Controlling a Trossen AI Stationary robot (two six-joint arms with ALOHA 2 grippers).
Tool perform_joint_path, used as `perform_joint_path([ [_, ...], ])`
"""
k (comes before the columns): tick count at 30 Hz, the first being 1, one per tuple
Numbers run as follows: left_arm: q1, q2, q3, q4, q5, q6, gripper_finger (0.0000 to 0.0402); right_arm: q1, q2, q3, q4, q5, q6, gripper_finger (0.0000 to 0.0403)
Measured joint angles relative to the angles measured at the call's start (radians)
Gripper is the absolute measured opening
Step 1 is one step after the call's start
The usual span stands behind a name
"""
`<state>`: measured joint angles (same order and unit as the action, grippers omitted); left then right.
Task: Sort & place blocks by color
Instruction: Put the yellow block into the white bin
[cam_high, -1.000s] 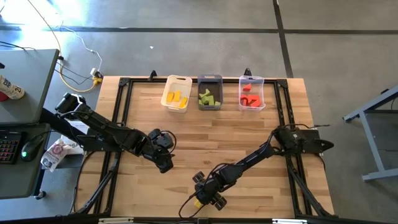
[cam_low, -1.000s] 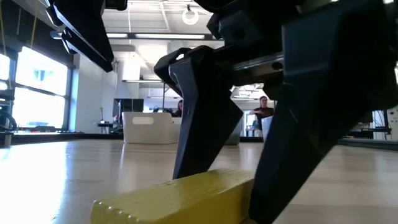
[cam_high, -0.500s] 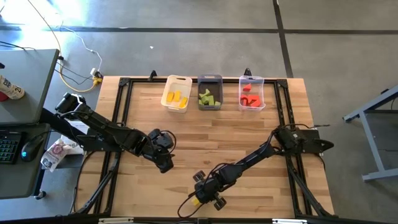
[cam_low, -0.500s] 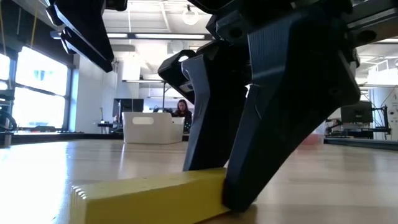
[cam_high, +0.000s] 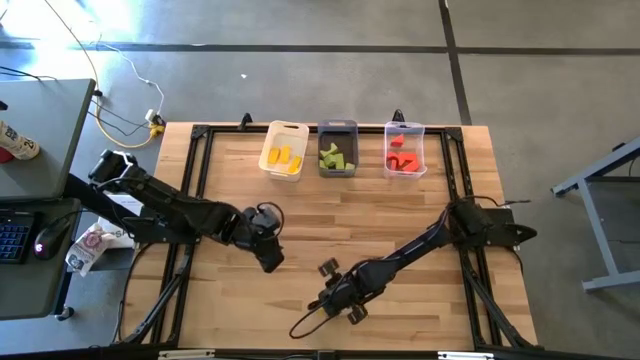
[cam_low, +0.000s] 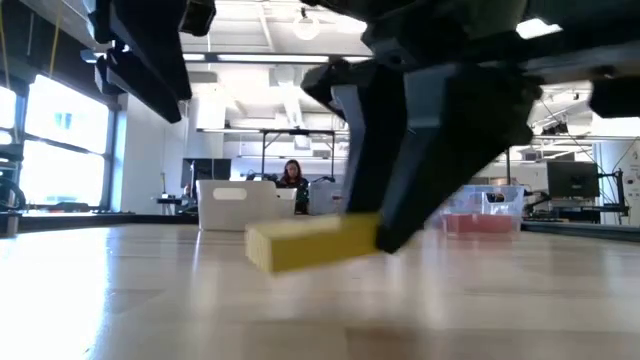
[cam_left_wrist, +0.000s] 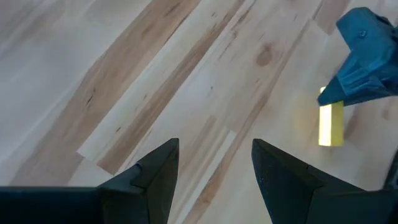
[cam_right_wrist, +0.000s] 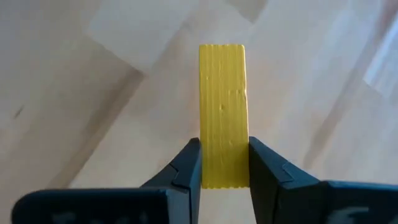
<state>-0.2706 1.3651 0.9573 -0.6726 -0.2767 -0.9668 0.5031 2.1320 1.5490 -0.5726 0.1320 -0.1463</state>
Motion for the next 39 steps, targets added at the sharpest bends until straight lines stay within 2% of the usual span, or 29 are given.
perform_joint_path([
  [13,0.085,0.000,0.000,0.203,0.140,0.000,0.0188,0.001,-0.015,0.002,-0.042,0.316,0.025,0.0072],
  [28,0.087,0.000,0.000,0.214,0.138,0.002,0.0188,0.001,-0.017,0.042,-0.060,0.624,0.167,0.0072],
  [36,0.087,0.000,0.000,0.229,0.137,0.016,0.0188,-0.027,-0.019,0.130,-0.102,0.663,0.195,0.0072],
  [39,0.087,0.000,0.000,0.228,0.137,0.016,0.0188,-0.034,-0.019,0.150,-0.102,0.727,0.194,0.0072],
])
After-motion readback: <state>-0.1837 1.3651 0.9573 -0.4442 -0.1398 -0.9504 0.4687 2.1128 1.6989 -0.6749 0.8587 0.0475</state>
